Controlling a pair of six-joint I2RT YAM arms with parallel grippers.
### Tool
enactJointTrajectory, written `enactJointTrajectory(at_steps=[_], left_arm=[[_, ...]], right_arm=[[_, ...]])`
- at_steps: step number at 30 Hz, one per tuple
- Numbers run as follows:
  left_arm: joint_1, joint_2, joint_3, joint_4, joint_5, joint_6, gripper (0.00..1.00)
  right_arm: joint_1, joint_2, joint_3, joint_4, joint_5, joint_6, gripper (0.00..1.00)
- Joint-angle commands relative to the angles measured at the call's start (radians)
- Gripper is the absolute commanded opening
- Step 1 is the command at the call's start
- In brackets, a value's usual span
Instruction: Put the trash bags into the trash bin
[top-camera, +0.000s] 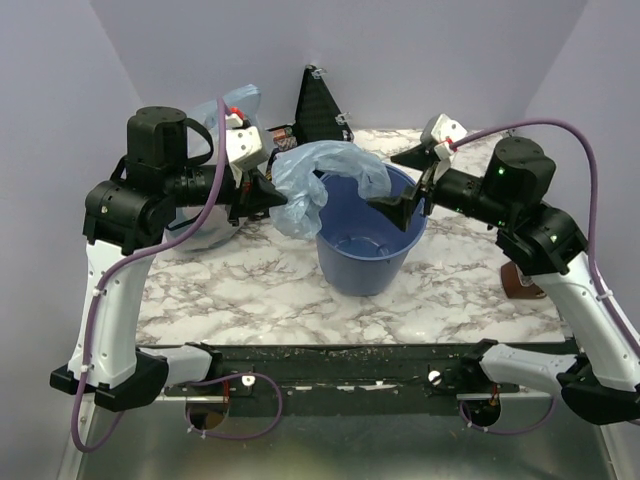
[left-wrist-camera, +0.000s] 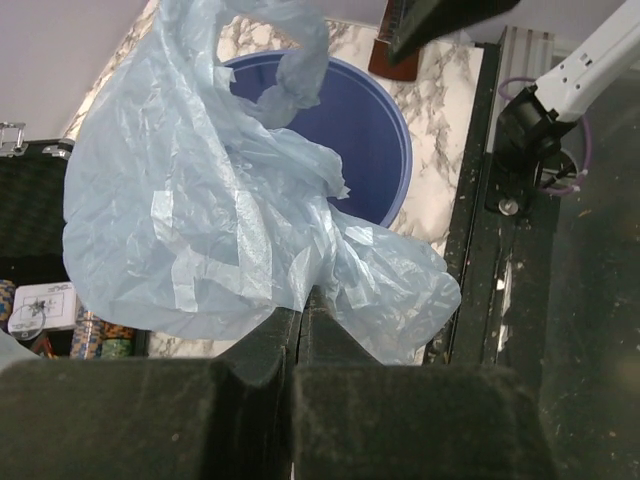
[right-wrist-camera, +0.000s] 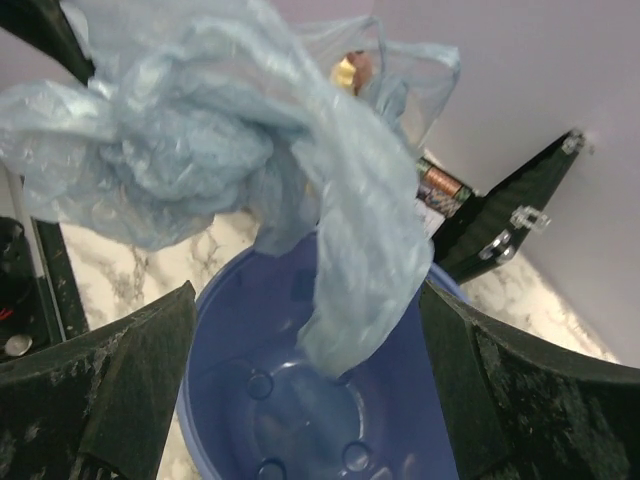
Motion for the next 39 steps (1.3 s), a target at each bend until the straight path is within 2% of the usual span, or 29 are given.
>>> enactJointTrajectory(at_steps=[1, 3, 5, 8, 10, 15, 18, 20, 21, 24, 25, 27, 29, 30, 31, 32, 34, 35, 37, 39], left_arm=[[0.007, -0.017, 0.007, 0.061, 0.036, -0.098, 0.0], [0.008, -0.015, 0.017, 0.054, 0.046, -0.096, 0.0], [0.011, -0.01, 0.027, 0.051, 0.058, -0.098, 0.0], [0.015, -0.003, 0.047, 0.045, 0.066, -0.104, 0.0], [0.018, -0.003, 0.052, 0.043, 0.067, -0.106, 0.0], [0.024, 0.003, 0.067, 0.052, 0.075, -0.119, 0.0], [0.025, 0.01, 0.083, 0.045, 0.079, -0.119, 0.0], [0.025, 0.01, 0.087, 0.04, 0.081, -0.119, 0.0], [0.025, 0.01, 0.087, 0.037, 0.082, -0.119, 0.0], [0.027, 0.011, 0.09, 0.009, 0.087, -0.089, 0.0], [0.027, 0.014, 0.093, -0.009, 0.078, -0.061, 0.0], [0.034, 0.025, 0.107, -0.04, 0.038, -0.008, 0.0], [0.045, 0.025, 0.089, 0.032, -0.078, -0.013, 0.01], [0.047, 0.013, 0.055, 0.119, -0.182, -0.051, 0.17], [0.05, -0.013, -0.009, 0.261, -0.304, -0.117, 0.5], [0.051, -0.044, -0.097, 0.402, -0.514, -0.183, 0.7], [0.056, -0.107, -0.245, 0.659, -0.676, -0.193, 0.76], [0.056, -0.133, -0.3, 0.746, -0.701, -0.198, 0.76], [0.054, -0.173, -0.379, 0.839, -0.624, -0.222, 0.77], [0.039, -0.188, -0.396, 0.851, -0.525, -0.326, 0.75]], right_arm=[[-0.001, -0.046, -0.097, 0.037, -0.036, 0.098, 1.0], [-0.001, -0.048, -0.129, 0.072, 0.02, 0.153, 1.0], [-0.001, -0.049, -0.157, 0.124, 0.178, 0.193, 1.0], [-0.001, -0.013, -0.14, 0.175, 0.307, 0.225, 1.0], [-0.001, 0.015, -0.117, 0.192, 0.269, 0.264, 0.99], [-0.001, 0.07, -0.103, 0.227, 0.185, 0.339, 0.91], [-0.001, 0.085, -0.106, 0.229, 0.183, 0.363, 0.88], [-0.001, 0.089, -0.114, 0.25, 0.21, 0.369, 0.78], [-0.001, 0.09, -0.114, 0.264, 0.214, 0.36, 0.68], [-0.001, 0.095, -0.096, 0.278, 0.206, 0.281, 0.12], [-0.002, 0.092, -0.088, 0.274, 0.215, 0.255, 0.01], [-0.02, 0.081, -0.062, 0.248, 0.202, 0.204, 0.01], [-0.076, 0.058, -0.022, 0.234, 0.14, 0.26, 0.01], [-0.1, 0.058, 0.004, 0.228, 0.142, 0.305, 0.01], [-0.112, 0.064, 0.043, 0.217, 0.161, 0.361, 0.01], [-0.123, 0.081, 0.085, 0.212, 0.16, 0.395, 0.01], [-0.133, 0.128, 0.178, 0.208, 0.149, 0.452, 0.01], [-0.134, 0.16, 0.24, 0.197, 0.157, 0.478, 0.01], [-0.136, 0.228, 0.358, 0.159, 0.166, 0.536, 0.01], [-0.136, 0.286, 0.471, 0.108, 0.189, 0.579, 0.01]])
